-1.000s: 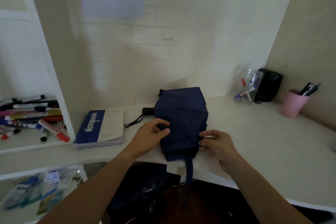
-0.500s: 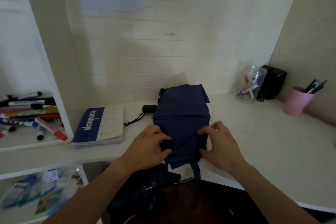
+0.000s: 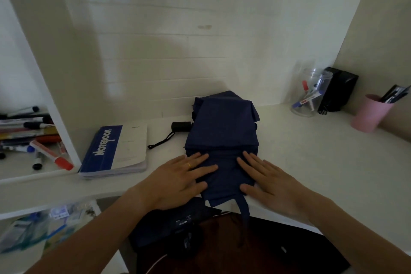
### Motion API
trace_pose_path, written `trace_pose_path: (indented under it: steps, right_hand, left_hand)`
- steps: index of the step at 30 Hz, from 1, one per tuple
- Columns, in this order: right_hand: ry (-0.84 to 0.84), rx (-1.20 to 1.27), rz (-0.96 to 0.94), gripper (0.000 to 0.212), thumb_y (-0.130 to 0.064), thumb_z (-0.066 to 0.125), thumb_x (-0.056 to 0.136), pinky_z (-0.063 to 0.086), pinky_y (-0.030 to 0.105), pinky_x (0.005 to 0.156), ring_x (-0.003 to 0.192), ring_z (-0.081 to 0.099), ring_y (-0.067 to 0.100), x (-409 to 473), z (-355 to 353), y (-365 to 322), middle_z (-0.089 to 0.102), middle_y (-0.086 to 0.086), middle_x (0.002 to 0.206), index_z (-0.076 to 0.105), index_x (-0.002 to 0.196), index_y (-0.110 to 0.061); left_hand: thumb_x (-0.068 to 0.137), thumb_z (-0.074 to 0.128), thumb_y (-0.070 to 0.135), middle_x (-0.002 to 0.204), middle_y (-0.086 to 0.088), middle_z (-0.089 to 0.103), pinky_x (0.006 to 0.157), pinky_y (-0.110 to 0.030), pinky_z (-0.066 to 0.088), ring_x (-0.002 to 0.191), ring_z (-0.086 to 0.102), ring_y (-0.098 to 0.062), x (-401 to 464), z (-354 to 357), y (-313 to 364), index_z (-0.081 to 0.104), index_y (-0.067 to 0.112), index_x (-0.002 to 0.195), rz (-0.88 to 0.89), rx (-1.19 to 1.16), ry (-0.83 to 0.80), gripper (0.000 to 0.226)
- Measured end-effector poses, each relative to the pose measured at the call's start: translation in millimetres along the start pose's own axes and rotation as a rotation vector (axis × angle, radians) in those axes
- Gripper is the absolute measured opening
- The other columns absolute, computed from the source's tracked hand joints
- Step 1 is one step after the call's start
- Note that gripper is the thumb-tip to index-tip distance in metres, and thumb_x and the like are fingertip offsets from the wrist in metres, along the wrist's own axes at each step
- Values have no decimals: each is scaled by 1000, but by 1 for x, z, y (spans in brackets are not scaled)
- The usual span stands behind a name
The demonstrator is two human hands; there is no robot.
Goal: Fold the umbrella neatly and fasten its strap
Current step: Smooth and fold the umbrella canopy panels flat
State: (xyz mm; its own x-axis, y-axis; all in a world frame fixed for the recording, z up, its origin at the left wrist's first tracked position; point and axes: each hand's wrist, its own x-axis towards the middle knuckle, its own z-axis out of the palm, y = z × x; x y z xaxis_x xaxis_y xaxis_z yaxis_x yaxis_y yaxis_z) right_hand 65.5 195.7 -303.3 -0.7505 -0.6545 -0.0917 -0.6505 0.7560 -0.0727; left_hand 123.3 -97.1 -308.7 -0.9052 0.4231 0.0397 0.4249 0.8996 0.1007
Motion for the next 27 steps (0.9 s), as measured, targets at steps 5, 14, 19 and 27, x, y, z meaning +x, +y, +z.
trace_pose_path:
  steps: [5,14,19,27]
  right_hand:
    - [26,-21,-26,73,-73,9,94,-2,29,125,149,-22,0,-7,2,2,-28,-17,161,-16,154,-41]
    - [367,80,-55,64,-63,13,99,32,31,117,141,36,7,-7,-23,-15,38,-13,156,55,139,-36]
    - [-3,25,-29,69,-70,8,93,0,33,126,149,-20,0,11,0,-7,-17,-19,163,-8,155,-45]
    - [-53,95,60,80,-80,30,85,15,31,124,152,9,6,17,-22,-8,4,-17,166,11,155,-48]
  left_hand:
    - [104,11,60,165,13,28,127,-39,-1,152,17,0,11,-8,13,34,52,149,-82,-20,72,51]
    - [97,21,74,168,6,22,125,-44,16,153,24,-17,8,6,27,33,43,149,-103,90,153,62]
    - [96,10,76,170,12,-5,126,-50,4,156,-6,-9,3,17,29,-2,45,159,-158,43,79,72]
    - [89,12,86,169,14,-13,123,-58,-6,155,-12,-7,18,11,7,-10,54,155,-143,52,10,76]
